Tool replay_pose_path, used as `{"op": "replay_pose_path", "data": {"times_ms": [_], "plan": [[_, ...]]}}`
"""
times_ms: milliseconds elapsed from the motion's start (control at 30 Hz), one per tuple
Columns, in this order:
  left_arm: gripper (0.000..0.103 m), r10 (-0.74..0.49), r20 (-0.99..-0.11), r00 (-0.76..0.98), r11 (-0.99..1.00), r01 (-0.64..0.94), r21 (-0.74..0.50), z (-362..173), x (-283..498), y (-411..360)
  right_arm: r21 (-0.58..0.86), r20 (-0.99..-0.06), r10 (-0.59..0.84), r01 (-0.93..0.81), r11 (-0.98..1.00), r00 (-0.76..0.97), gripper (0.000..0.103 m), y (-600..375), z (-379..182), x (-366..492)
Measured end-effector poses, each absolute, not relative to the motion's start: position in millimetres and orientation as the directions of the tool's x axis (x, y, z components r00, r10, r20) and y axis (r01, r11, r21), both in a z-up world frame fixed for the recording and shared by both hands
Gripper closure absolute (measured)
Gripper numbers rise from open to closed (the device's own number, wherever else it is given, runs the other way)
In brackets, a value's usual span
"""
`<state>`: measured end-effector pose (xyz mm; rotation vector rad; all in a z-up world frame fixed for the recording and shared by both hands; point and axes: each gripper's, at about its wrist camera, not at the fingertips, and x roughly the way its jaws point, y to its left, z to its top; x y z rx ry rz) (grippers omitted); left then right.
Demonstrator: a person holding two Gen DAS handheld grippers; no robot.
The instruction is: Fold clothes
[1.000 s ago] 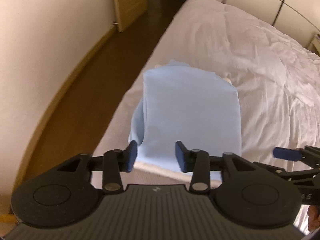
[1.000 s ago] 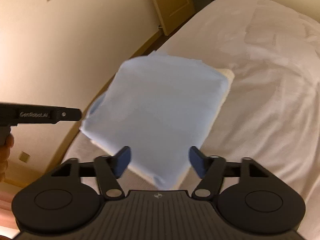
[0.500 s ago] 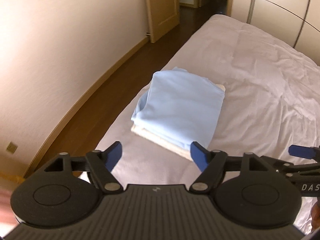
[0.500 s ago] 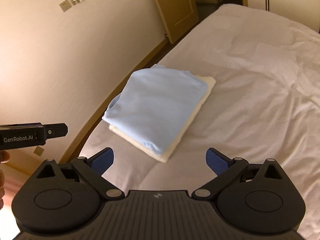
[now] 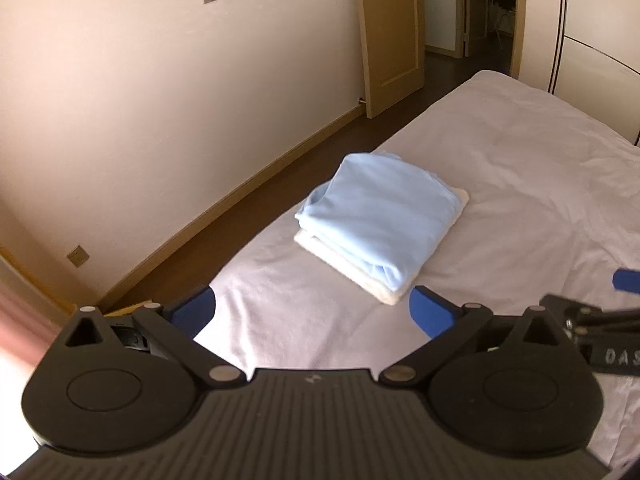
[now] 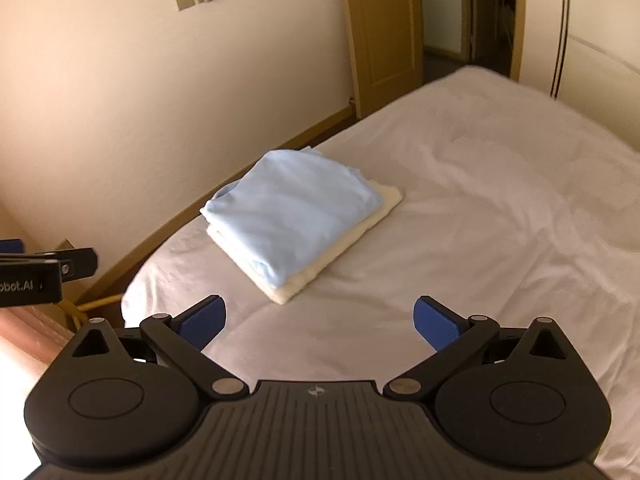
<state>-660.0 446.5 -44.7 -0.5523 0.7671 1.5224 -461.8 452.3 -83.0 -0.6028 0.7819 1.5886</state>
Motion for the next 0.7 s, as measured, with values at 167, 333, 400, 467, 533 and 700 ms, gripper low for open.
{"op": "replay_pose_path", "data": {"times_ms": [167,333,400,467,533,700], "plan": [[0.001,0.654,-0.749,-0.110,-0.037,-0.993,0.113,-50.4,-656.8,427.5,0.101,-0.746,0.652,-0.991,-0.085,-0.132,0.000,442.4,-83.8,-458.3],[0.001,0.625,-0.776,-0.089,-0.045,-0.996,0.078,-61.3,-658.0,423.0,0.079,-0.776,0.616,-0.991,-0.112,-0.131,0.000,440.9,-93.0,-457.6],[0.001,0.612,-0.785,-0.093,-0.056,-0.996,0.074,-65.7,-658.8,424.3,0.075,-0.789,0.600,-0.991,-0.113,-0.128,0.000,442.3,-96.7,-458.2],[0.001,0.602,-0.793,-0.091,-0.053,-0.996,0.074,-69.8,-660.4,427.8,0.077,-0.795,0.593,-0.991,-0.113,-0.129,0.000,444.3,-99.8,-458.6],[0.001,0.596,-0.798,-0.091,-0.050,-0.996,0.077,-73.2,-663.0,432.3,0.081,-0.803,0.582,-0.991,-0.106,-0.128,0.000,449.7,-102.8,-460.8],[0.001,0.581,-0.810,-0.086,-0.035,-0.996,0.081,-80.2,-673.2,446.8,0.092,-0.822,0.555,-0.992,-0.091,-0.127,0.000,463.3,-110.2,-466.3]]}}
